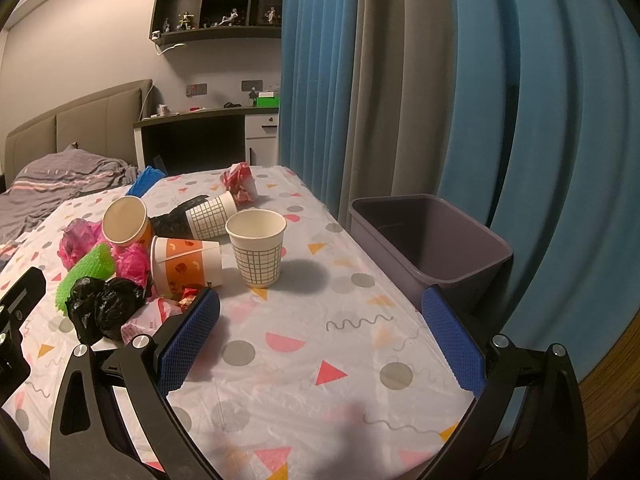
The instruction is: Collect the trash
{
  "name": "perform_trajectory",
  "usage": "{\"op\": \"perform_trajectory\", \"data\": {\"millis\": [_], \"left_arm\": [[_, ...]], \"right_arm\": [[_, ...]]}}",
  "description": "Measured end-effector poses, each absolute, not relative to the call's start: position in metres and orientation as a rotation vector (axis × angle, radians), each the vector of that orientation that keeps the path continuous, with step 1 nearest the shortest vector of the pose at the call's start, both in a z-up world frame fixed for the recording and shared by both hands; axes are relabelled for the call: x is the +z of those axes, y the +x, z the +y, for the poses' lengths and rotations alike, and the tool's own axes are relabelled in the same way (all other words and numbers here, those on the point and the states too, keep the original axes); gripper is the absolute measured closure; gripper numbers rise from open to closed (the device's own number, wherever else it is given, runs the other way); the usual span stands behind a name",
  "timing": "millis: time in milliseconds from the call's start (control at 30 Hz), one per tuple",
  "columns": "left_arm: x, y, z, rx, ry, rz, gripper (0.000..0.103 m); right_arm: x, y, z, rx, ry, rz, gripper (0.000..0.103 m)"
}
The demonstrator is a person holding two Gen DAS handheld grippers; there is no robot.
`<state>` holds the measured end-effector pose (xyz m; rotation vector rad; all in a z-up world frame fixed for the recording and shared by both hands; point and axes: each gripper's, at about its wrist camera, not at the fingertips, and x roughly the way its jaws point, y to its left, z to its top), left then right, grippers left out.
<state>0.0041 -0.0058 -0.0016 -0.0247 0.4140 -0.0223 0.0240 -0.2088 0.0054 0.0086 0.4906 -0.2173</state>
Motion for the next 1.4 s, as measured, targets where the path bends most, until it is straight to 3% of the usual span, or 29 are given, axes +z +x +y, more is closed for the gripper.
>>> {"op": "perform_trajectory", "data": {"millis": [1400], "left_arm": [[-0.0038,0.0064,-0.0084,-0.026,-0.031,0.419,0.006]], "right_arm": [[0.0054,0.0243,-0.2109,-0.219,0.013,0.491,0.005]]}}
